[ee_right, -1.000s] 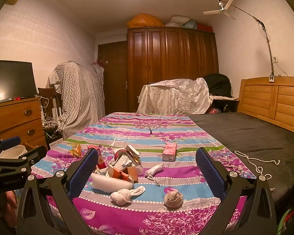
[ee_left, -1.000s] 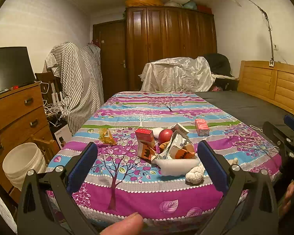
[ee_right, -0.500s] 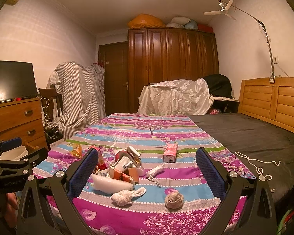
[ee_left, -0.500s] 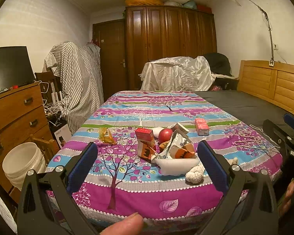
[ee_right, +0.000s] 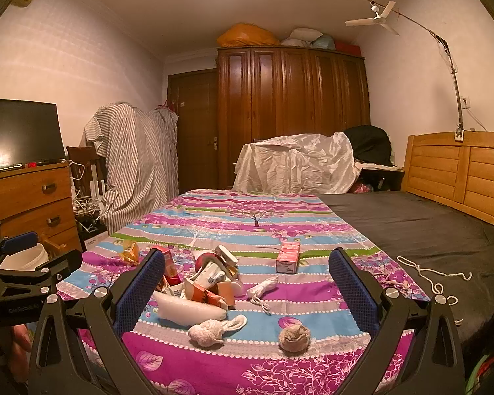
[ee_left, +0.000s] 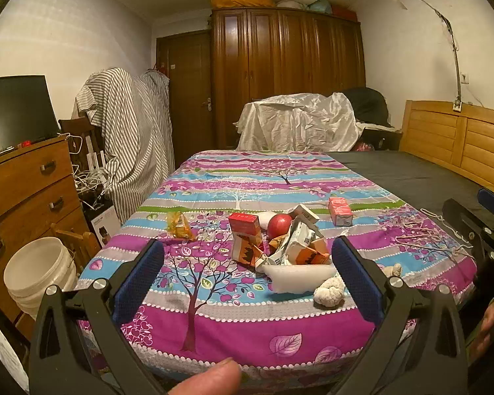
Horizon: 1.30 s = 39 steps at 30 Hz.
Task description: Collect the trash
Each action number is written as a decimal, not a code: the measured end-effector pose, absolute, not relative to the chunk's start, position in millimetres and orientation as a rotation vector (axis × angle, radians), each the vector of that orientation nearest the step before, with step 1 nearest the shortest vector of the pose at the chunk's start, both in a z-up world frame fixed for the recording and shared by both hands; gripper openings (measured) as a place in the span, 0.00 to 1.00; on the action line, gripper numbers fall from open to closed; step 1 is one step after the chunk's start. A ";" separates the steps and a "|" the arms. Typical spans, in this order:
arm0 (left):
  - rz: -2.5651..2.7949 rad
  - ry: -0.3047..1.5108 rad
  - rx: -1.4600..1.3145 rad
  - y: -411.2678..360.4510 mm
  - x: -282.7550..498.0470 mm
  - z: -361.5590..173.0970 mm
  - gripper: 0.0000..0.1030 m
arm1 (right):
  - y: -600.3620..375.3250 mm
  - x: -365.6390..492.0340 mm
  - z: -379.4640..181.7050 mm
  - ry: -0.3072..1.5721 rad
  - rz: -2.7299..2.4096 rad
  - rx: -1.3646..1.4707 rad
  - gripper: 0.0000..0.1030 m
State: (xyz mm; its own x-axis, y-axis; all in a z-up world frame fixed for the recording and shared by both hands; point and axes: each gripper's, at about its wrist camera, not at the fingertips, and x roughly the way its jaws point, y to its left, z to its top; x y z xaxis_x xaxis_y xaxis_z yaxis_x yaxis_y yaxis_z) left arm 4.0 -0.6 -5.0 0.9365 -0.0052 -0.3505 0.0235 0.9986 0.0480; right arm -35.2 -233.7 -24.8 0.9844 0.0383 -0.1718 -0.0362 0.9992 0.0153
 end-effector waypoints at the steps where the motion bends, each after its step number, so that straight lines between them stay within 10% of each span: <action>1: -0.015 0.357 0.050 -0.3 3.8 -5.2 0.95 | -233.6 -34.6 -25.1 0.173 0.039 0.011 0.96; 39: -0.051 0.390 0.034 2.6 14.3 -9.2 0.95 | -231.9 -27.4 -30.1 0.187 0.052 0.003 0.96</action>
State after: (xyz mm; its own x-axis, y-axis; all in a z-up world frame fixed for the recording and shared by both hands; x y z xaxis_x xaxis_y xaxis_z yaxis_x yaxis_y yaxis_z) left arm 14.3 2.6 -9.2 0.9235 -0.0435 -0.3812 0.0567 0.9981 0.0234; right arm -27.4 -231.9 -30.1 0.9813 0.0523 -0.1854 -0.0518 0.9986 0.0076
